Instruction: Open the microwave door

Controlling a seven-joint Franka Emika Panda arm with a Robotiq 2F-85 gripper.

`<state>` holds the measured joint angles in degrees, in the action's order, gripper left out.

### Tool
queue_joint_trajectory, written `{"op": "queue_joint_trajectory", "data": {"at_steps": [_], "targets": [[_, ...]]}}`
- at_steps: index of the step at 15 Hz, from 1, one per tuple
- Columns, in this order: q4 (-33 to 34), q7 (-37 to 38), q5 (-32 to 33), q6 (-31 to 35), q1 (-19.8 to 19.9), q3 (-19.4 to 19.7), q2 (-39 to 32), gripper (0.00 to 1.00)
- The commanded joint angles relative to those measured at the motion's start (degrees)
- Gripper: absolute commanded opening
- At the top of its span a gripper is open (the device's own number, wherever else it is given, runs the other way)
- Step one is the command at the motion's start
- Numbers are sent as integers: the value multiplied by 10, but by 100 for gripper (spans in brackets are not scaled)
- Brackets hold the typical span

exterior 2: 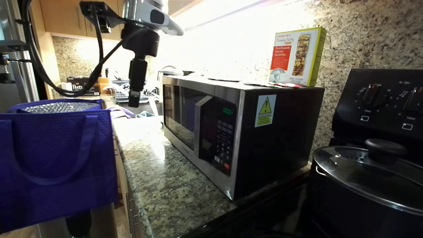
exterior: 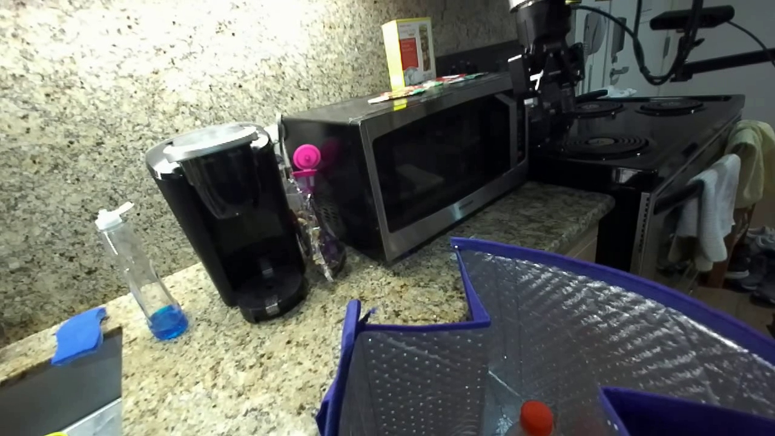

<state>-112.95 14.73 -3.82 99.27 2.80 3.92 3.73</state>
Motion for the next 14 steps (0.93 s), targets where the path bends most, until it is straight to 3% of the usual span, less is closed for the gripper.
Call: {"op": "queue_joint_trajectory", "data": {"at_steps": [1,8,14], "targets": [[48,-1,38,-38,8,1,-14,100],[124,-35,86,-86,15,18,-60,100],[140,-146,62,0,34,35,-110,100]]}}
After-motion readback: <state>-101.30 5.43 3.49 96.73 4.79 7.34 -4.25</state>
